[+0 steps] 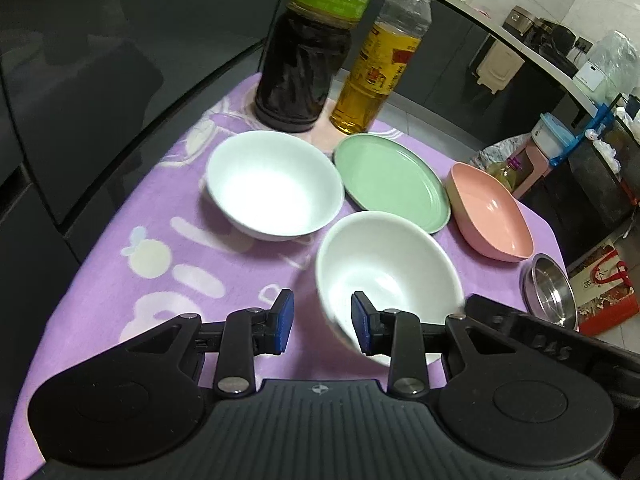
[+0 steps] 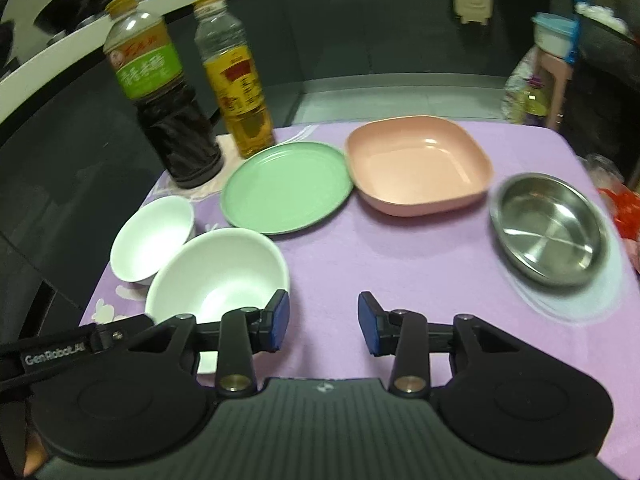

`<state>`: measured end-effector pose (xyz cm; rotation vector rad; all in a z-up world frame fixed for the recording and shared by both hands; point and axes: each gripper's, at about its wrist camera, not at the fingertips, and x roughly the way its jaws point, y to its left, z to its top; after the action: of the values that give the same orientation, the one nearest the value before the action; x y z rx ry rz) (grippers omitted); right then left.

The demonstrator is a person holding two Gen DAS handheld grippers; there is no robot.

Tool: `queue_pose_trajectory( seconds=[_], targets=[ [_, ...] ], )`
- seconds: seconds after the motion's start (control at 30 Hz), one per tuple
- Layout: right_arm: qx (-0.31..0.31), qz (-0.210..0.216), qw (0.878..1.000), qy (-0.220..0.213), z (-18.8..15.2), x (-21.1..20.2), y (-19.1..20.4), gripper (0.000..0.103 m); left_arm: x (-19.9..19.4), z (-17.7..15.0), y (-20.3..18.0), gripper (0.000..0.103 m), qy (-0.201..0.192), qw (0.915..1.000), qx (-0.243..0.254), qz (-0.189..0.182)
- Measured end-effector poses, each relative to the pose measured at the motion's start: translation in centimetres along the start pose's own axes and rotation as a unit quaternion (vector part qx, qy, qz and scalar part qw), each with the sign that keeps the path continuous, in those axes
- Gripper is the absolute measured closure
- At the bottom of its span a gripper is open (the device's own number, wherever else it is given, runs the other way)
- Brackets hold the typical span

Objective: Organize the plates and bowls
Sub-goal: 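Close both grippers on the rim of the large white bowl, then carry the large white bowl and lower it into the black bowl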

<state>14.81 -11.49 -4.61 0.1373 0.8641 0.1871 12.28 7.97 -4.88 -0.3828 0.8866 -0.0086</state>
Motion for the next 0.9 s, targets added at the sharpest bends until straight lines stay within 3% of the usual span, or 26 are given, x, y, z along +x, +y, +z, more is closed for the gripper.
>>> queue_pose_trajectory(
  seconds=[0.27,0.3,0.4,0.43,0.53,0.9],
  targets=[
    [-0.020,0.009,1.000,0.020,0.3,2.7,0.3,0.060,2.4,0.2,-1.2,0.076,0.021,0.9994,0.025,0.013],
    [-0.016,0.012,1.000,0.022,0.3,3.0,0.2,0.060,2.7,0.1,-1.3,0.084,0.020,0.9992,0.029,0.017],
    [-0.014,0.018,0.999,0.026,0.1,3.7,0.1,0.082,2.6,-0.3,-1.9,0.091,0.006,0.9984,0.055,0.014],
    [-0.013,0.031,0.999,0.029,0.0,3.8,0.1,0.095,2.3,-0.5,-2.2,0.091,-0.003,0.9975,0.067,0.022],
    [-0.024,0.034,0.999,0.023,-0.2,3.1,0.5,0.096,1.2,-1.1,-3.0,0.092,-0.024,0.9952,0.092,0.025],
    [-0.024,0.032,0.998,-0.039,-1.2,-3.1,0.9,0.093,-4.1,-2.6,-3.1,0.091,-0.060,0.9944,0.086,-0.017]
  ],
)
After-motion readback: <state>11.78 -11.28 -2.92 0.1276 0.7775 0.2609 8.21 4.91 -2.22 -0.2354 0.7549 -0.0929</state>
